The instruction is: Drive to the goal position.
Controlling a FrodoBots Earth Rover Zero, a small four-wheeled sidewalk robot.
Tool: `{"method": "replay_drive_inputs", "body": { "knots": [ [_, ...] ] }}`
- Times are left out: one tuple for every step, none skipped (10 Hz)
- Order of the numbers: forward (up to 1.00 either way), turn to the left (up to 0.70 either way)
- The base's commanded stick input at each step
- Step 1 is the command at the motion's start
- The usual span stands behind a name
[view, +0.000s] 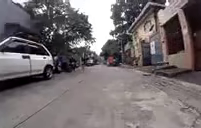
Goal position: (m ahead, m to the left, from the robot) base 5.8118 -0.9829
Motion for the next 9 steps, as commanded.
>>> {"method": "replay_drive_inputs", "body": {
  "knots": [
    [1.00, 0.00],
    [1.00, 0.00],
    [1.00, 0.00],
    [1.00, 0.00],
    [1.00, 0.00],
    [1.00, 0.00],
    [1.00, 0.00],
    [1.00, 0.00],
    [1.00, 0.00]
  ]
}}
